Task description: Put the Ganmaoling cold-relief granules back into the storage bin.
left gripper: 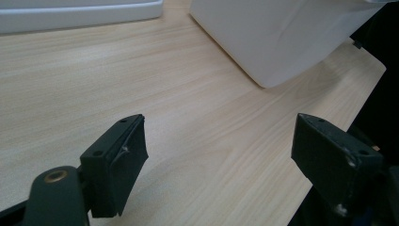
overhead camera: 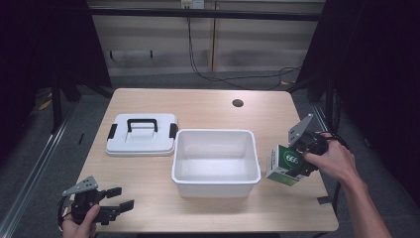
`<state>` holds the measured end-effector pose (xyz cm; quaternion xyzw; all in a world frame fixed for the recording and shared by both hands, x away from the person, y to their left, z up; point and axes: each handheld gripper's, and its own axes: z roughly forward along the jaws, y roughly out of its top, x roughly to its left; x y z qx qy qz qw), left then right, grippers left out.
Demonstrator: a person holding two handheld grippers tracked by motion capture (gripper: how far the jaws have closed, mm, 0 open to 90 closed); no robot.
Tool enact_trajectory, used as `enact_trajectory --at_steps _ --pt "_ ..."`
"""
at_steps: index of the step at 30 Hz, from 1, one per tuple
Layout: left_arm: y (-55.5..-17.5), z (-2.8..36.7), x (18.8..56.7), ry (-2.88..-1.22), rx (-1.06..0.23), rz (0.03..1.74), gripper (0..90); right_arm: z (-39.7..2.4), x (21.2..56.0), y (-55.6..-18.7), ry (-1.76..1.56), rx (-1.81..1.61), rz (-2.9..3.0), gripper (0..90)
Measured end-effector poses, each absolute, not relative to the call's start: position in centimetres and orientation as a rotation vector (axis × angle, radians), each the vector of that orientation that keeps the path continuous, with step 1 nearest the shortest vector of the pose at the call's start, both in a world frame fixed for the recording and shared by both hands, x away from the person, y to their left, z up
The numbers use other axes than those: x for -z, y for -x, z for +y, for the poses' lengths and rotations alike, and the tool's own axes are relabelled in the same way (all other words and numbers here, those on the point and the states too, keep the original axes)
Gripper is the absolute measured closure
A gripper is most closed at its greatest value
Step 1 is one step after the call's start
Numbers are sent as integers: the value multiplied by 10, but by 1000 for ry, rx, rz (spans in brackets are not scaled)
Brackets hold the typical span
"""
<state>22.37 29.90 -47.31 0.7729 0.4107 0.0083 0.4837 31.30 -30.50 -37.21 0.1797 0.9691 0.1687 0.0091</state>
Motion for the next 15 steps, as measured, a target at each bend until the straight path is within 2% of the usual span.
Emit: enact_trajectory --at_steps 15 --pt "-221 300 472 -1888 -31 995 186 -314 357 -308 -562 -679 2946 161"
